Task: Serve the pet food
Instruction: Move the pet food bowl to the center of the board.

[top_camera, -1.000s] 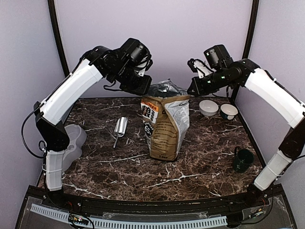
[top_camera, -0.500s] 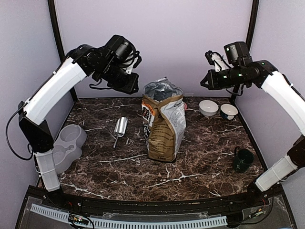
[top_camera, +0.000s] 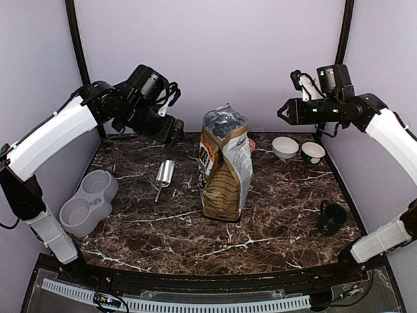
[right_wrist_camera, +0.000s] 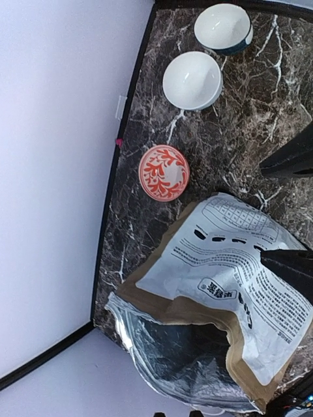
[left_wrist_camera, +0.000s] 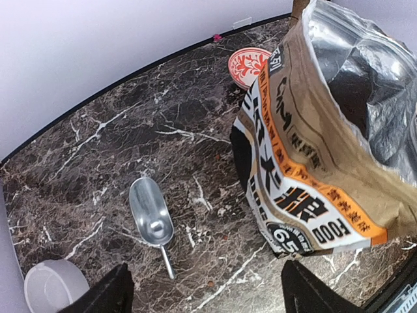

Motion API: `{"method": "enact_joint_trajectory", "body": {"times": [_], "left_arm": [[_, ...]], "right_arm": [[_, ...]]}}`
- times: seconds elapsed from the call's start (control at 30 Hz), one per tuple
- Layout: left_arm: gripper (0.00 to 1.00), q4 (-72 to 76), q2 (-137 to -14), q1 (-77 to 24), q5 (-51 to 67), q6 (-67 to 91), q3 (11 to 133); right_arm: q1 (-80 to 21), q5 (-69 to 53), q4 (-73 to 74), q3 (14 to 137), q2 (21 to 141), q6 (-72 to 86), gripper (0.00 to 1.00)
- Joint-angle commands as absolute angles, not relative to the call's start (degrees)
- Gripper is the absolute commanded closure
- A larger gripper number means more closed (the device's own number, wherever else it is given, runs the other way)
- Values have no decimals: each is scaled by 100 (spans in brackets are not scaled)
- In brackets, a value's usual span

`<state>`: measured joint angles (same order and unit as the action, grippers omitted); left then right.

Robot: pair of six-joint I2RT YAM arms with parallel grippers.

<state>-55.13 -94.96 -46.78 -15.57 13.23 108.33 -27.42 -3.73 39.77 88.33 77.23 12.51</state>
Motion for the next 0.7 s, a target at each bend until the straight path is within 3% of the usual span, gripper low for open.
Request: {"method": "enact_joint_trajectory", "body": {"times": [0.0, 0.2, 0.5, 0.67], "left_arm": [[14, -4815, -8273, -4633, -1830, 1131, 10030], [9, -4384, -7422, -4512, -2016, 1077, 8854], [8, -4411, -6992, -3727, -1859, 1510, 7437], [8, -4655, -7010, -2655, -1720, 1878, 7118]], "right_arm": [[-2597, 95, 3288, 8533, 7404, 1204, 61], [-2376, 637, 2762, 8075, 7225, 1276, 58], [-2110, 1255, 2359, 7465, 7145, 1496, 36], [-2002, 1202, 2222, 7318, 7259, 1594, 27]]}}
